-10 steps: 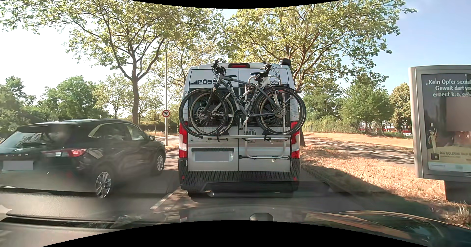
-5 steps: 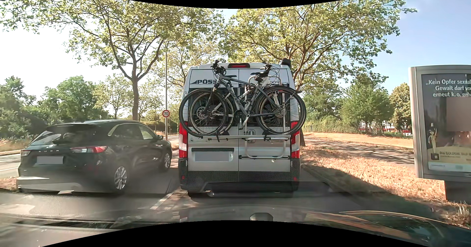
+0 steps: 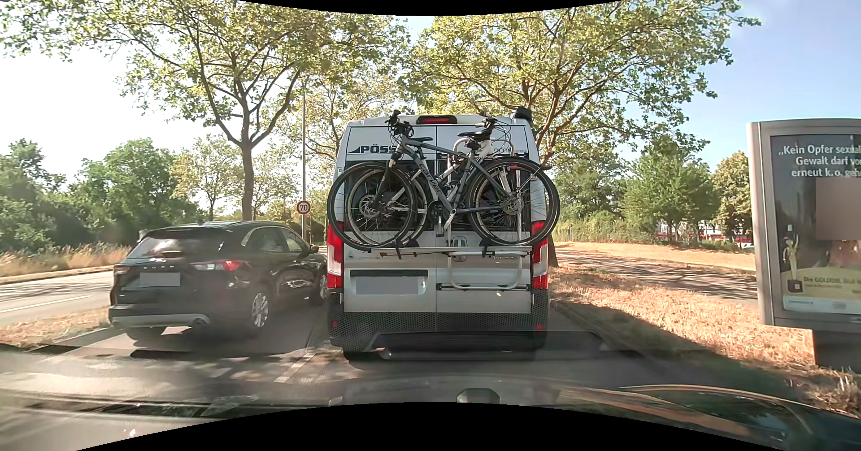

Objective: Follow the waypoints while adhering to traffic rules and regulations

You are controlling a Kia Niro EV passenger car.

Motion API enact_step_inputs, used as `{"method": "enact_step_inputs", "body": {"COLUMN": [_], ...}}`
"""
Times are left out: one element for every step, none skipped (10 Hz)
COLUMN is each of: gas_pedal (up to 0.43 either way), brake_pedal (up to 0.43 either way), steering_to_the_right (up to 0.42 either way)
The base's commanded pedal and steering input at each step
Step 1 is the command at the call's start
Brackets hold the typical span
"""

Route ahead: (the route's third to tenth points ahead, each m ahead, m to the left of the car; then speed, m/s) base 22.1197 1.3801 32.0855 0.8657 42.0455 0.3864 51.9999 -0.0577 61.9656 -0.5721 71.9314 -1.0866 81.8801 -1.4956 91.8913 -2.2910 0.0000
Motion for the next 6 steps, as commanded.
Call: {"method": "enact_step_inputs", "body": {"gas_pedal": [0.0, 0.0, 0.0, 0.0, 0.0, 0.0], "brake_pedal": [0.177, 0.171, 0.177, 0.171, 0.177, 0.177], "steering_to_the_right": [0.023, 0.023, 0.023, 0.023, 0.023, 0.023]}}
